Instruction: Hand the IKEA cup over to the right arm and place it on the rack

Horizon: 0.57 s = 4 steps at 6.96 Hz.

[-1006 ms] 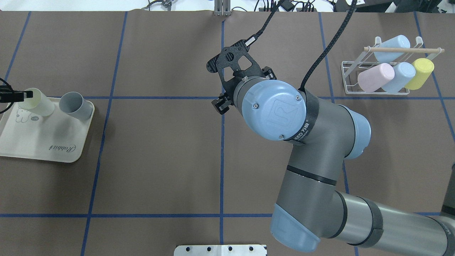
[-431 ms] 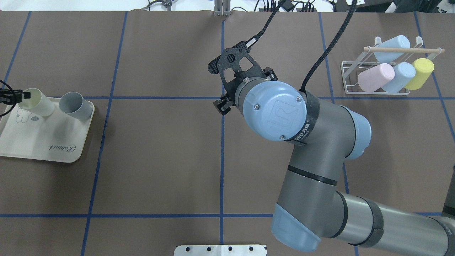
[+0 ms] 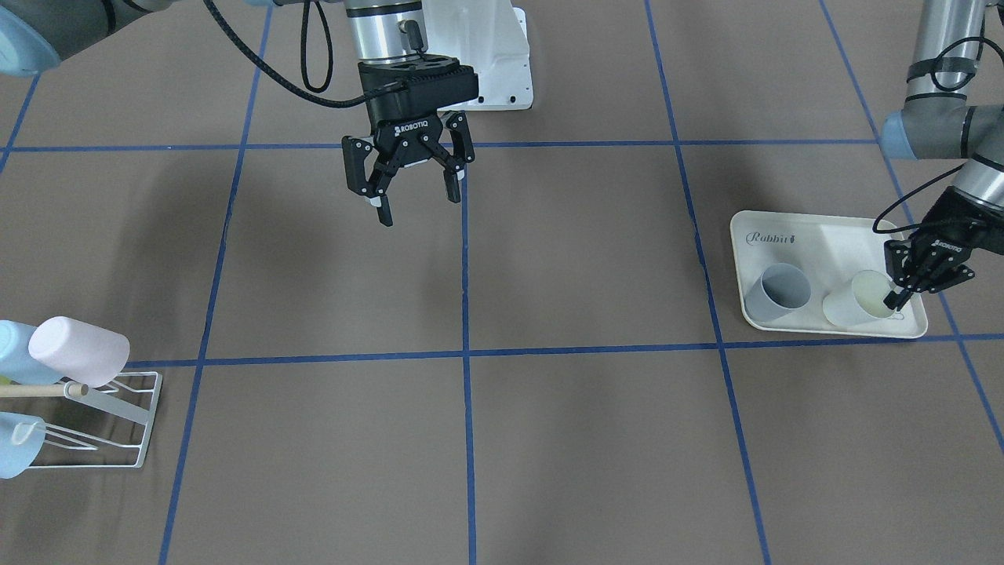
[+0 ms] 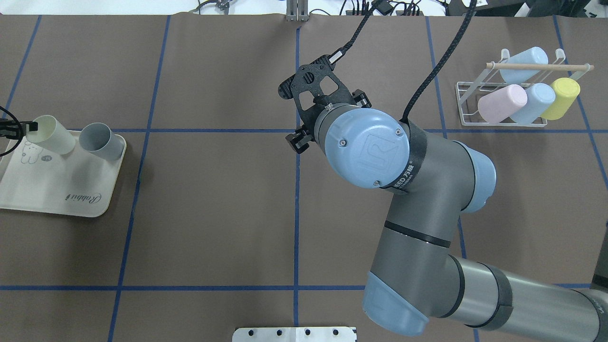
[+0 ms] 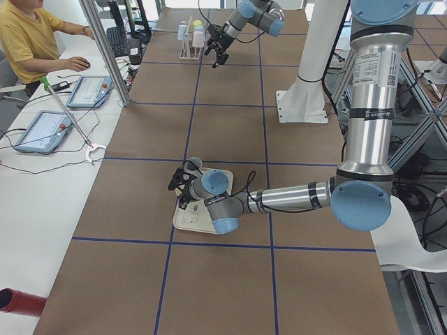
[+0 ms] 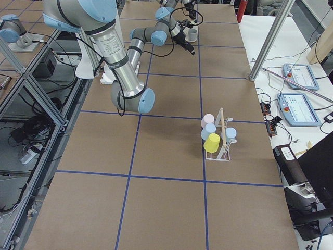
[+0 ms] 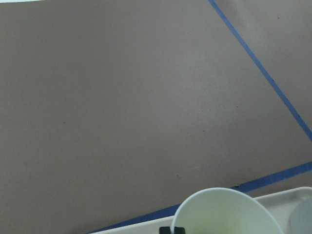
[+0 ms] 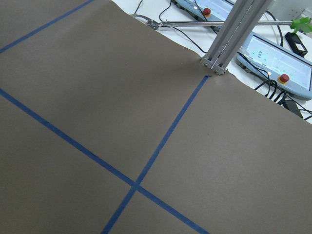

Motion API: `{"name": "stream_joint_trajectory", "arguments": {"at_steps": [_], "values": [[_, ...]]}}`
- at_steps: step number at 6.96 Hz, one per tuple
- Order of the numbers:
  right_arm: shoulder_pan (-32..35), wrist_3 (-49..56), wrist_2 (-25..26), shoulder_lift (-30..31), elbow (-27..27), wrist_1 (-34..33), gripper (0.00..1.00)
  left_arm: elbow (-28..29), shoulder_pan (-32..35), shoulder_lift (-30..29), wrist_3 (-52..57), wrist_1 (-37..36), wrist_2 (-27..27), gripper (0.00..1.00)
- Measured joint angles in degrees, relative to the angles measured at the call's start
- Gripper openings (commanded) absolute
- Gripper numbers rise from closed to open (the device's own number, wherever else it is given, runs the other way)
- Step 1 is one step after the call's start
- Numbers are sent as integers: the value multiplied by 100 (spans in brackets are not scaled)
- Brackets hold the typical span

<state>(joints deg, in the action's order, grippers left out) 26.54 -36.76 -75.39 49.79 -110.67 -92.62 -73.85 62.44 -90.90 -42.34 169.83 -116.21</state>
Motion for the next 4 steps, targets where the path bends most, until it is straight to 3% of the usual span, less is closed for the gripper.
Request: {"name": "stream_joint_trajectory", "arguments": {"at_steps": [1,3,4], "values": [[-1,-8,36,10,4,9,99,-87,75,4,6,-20,-158,0],[-58,-18,408,74,15,169,99,-304,730,-51,104,-168,-1060,0],[-178,3,701,277,58,745,99,-660,1037,-95,78,-501,-1577,0]]}}
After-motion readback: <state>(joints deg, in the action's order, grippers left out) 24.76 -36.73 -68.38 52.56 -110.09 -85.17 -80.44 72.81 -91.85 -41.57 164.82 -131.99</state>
